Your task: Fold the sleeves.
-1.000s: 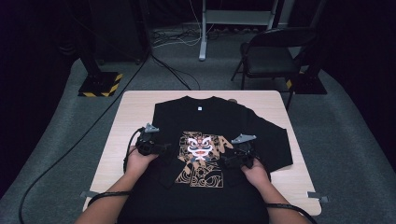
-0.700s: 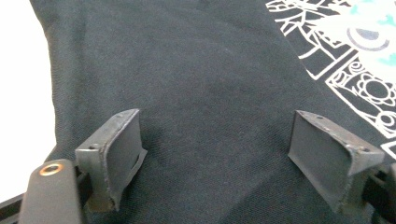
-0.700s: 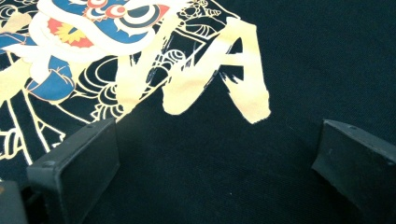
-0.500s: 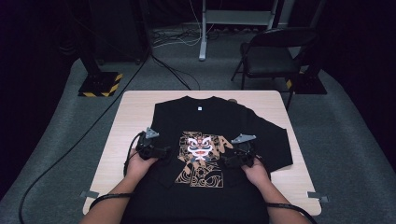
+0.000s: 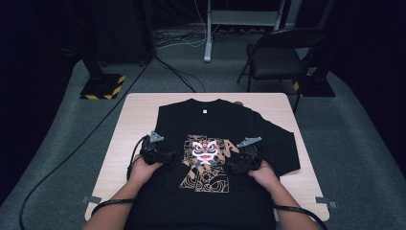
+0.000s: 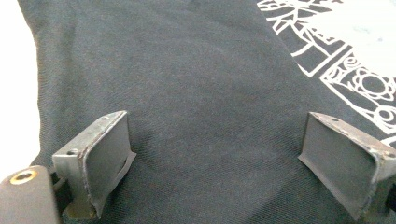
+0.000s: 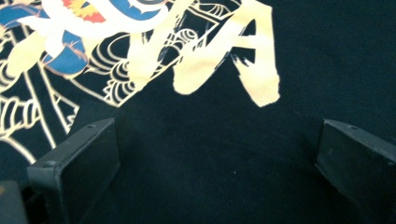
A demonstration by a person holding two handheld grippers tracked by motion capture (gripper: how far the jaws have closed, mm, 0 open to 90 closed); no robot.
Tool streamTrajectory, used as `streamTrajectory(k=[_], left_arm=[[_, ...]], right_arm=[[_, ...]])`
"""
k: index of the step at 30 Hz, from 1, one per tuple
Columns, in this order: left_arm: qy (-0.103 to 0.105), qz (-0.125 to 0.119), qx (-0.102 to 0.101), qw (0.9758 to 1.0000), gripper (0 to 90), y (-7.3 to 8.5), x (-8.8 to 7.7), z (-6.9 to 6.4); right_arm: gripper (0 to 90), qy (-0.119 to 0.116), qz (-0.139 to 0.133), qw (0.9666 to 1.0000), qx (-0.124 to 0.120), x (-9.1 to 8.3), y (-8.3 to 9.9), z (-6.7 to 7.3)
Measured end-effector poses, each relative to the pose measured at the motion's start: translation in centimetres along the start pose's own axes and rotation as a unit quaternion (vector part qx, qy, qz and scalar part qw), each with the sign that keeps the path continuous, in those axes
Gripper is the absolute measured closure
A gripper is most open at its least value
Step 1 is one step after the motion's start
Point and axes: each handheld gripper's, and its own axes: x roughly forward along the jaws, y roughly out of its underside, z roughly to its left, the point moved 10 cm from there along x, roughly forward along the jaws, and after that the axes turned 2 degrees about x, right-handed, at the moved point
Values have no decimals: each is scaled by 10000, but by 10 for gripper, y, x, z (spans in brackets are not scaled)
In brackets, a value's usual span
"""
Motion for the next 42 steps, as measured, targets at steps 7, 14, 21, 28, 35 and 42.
streamTrajectory(k=[7,14,21,28,35,42], left_arm=[[45,19,34,10000,70,1,0,-1],[36,15,12,10000,71,1,-1,-1],[38,24,1,10000,74,3,-2,0],[37,23,-12,10000,75,4,-3,1],[31,21,-9,10000,75,4,-3,1],[26,21,-12,10000,74,4,-3,1]], right_arm=[[0,-162,27,9997,-196,-3,4,1],[129,-182,-50,9997,-178,-9,4,-7],[216,170,-115,9998,-45,-17,4,-25],[244,453,-208,9983,287,-27,5,-46],[264,738,-259,9951,600,-34,7,-65],[329,804,-89,9931,851,-37,21,-83]])
